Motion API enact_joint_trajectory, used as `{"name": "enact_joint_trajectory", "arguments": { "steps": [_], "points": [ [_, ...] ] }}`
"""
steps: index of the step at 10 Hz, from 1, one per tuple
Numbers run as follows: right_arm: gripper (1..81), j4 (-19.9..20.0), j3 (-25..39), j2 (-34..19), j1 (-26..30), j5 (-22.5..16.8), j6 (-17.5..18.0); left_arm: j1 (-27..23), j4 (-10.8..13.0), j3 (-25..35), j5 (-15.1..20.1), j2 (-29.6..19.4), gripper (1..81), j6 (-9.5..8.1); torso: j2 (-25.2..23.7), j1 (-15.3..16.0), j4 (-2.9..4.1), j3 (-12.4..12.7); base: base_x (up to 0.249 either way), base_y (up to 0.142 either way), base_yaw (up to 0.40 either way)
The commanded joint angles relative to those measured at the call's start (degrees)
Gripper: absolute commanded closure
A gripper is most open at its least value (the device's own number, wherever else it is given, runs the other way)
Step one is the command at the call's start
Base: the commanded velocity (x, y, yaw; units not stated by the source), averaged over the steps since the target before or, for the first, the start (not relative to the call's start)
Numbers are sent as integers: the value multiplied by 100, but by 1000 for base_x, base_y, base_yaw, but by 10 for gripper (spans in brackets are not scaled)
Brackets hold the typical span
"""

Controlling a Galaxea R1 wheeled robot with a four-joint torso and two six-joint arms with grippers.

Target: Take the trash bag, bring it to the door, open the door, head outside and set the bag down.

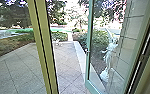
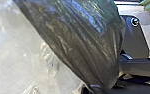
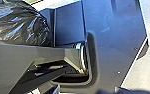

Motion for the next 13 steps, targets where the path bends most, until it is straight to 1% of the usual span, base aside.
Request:
{"name": "enact_joint_trajectory", "arguments": {
  "steps": [1,13],
  "points": [
    [10,-57,79,75,316,-411,-60,-261,67,21,336,-25,811,22,0,0,0,0,0,-110,0],
    [10,-75,140,48,218,-349,-86,-261,75,21,345,-8,811,22,0,0,0,0,0,-125,0]
  ]
}}
